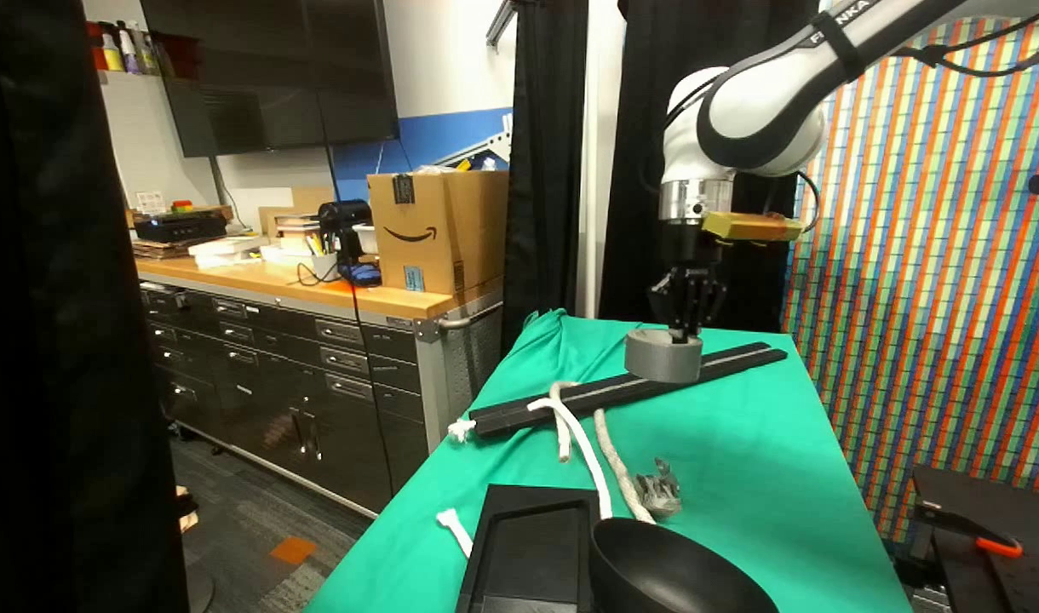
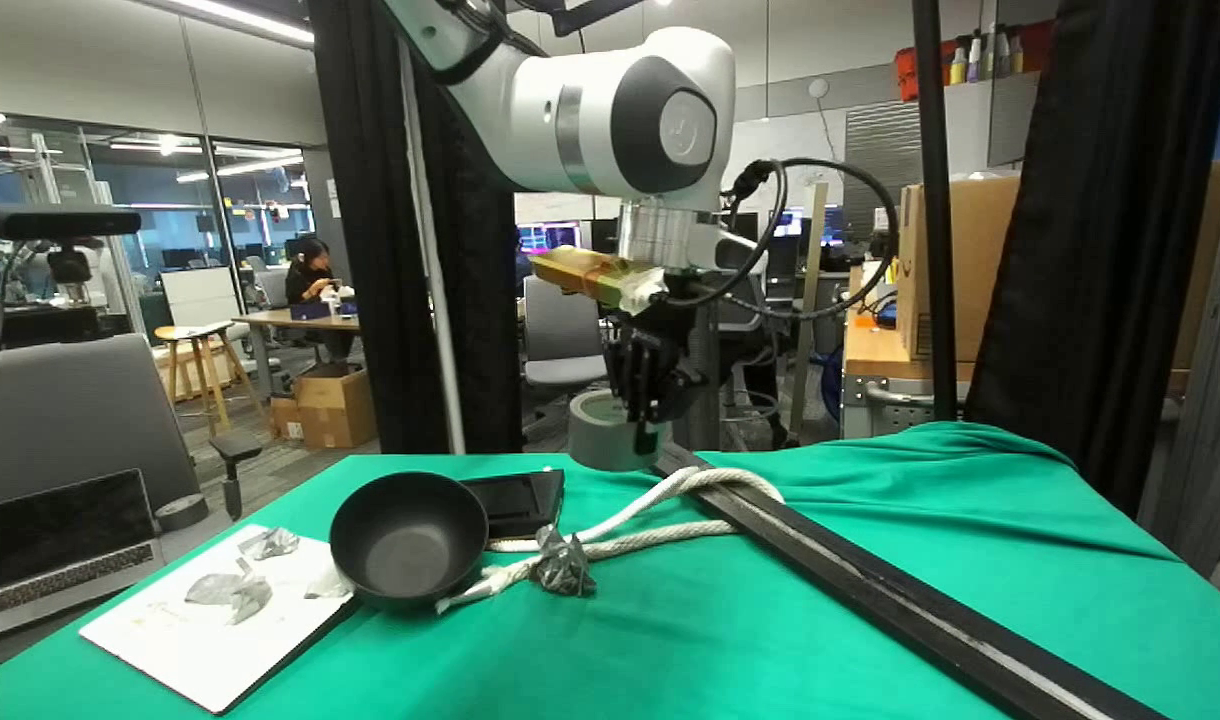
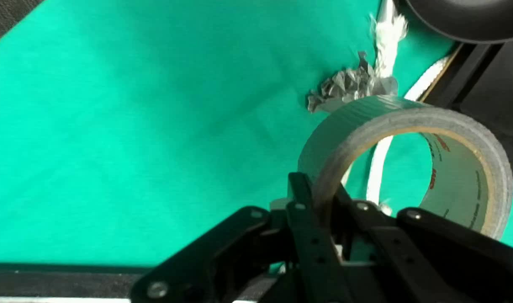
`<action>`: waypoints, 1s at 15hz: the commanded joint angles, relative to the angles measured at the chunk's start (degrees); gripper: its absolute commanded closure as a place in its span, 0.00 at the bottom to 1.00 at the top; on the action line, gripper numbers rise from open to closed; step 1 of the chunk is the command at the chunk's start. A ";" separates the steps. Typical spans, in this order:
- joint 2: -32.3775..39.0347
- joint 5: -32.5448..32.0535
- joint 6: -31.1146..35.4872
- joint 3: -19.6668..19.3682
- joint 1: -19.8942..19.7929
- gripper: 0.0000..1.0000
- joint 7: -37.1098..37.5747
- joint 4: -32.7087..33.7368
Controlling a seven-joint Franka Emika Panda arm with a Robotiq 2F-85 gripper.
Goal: Put the masking tape in the bowl
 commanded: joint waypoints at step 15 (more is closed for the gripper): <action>-8.89 4.83 5.51 13.05 9.35 0.87 9.39 -14.89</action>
